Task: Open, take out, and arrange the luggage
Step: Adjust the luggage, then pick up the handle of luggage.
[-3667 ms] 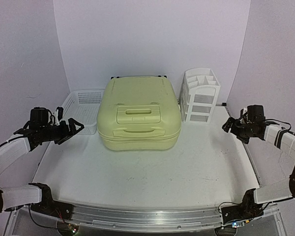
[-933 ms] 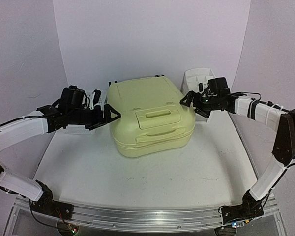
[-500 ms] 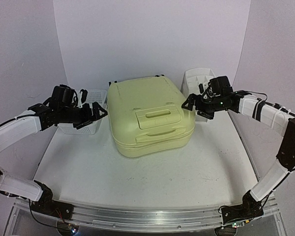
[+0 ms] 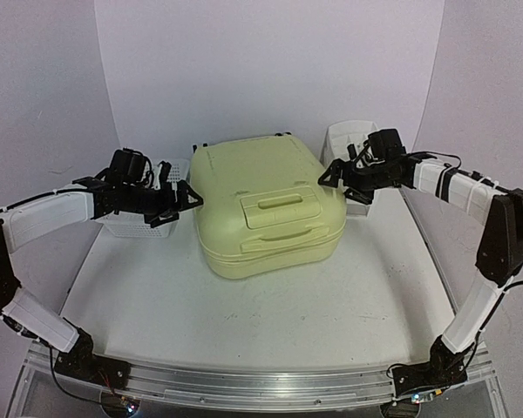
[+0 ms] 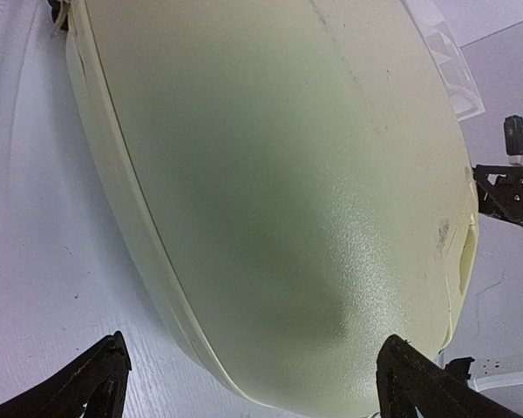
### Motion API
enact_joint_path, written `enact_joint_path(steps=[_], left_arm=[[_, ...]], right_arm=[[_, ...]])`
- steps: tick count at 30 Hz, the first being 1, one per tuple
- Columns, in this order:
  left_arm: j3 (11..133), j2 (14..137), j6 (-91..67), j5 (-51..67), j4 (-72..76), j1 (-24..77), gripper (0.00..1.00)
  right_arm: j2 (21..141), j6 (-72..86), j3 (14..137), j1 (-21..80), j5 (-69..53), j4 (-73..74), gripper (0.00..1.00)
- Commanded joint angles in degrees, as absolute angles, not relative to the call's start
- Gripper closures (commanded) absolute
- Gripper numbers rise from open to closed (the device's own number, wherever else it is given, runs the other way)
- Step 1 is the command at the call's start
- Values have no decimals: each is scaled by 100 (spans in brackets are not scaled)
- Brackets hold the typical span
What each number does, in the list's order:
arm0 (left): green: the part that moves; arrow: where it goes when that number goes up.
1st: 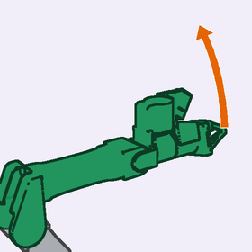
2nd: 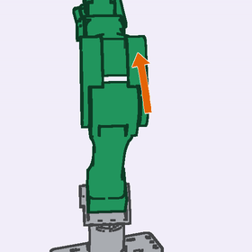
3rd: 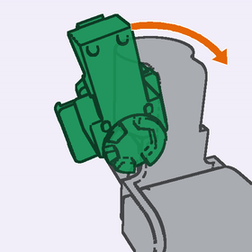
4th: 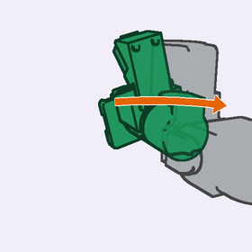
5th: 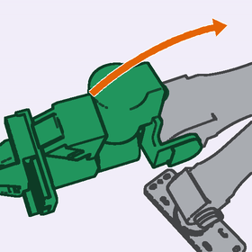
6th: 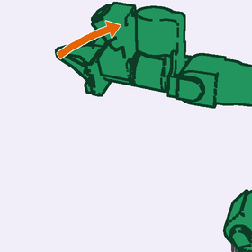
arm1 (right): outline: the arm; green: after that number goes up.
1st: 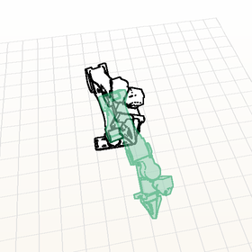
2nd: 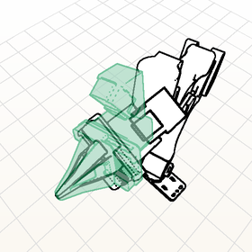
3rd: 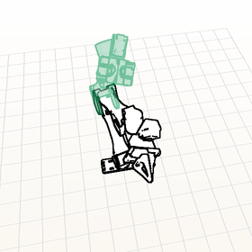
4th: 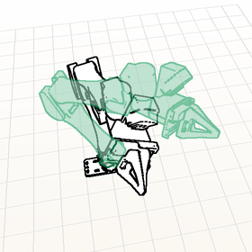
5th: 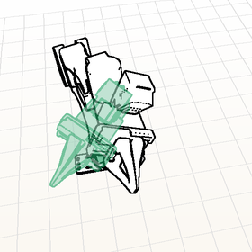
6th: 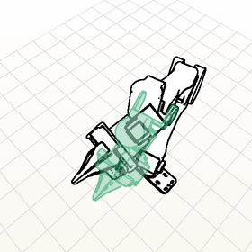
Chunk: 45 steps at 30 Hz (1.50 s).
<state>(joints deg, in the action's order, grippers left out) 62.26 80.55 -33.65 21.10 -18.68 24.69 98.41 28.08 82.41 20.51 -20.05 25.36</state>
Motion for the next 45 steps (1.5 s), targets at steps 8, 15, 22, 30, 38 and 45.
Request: enact_joint_path(steps=[8,15,22,30,38,45], left_arm=[[6336,8272,-3756,2773,-1215,2767,2],[6151,8187,-4279,2282,-913,3709,4],[6152,8377,-4374,1932,-718,4619,4],[6396,8479,-4059,2006,-569,5107,7],[5955,6931,-3402,1010,-1751,4585,5],[5921,6387,-3098,980,-2656,3575,8]], right_arm=[[9051,3136,7603,2168,-1818,2584,2],[8073,3458,6817,2162,-1534,2669,2],[7305,4386,6227,2170,-1381,2741,2],[7202,5235,6003,2256,-1217,2606,15],[6965,5933,4937,2344,-1312,1396,42],[7504,6092,4811,2538,-1614,702,45]])
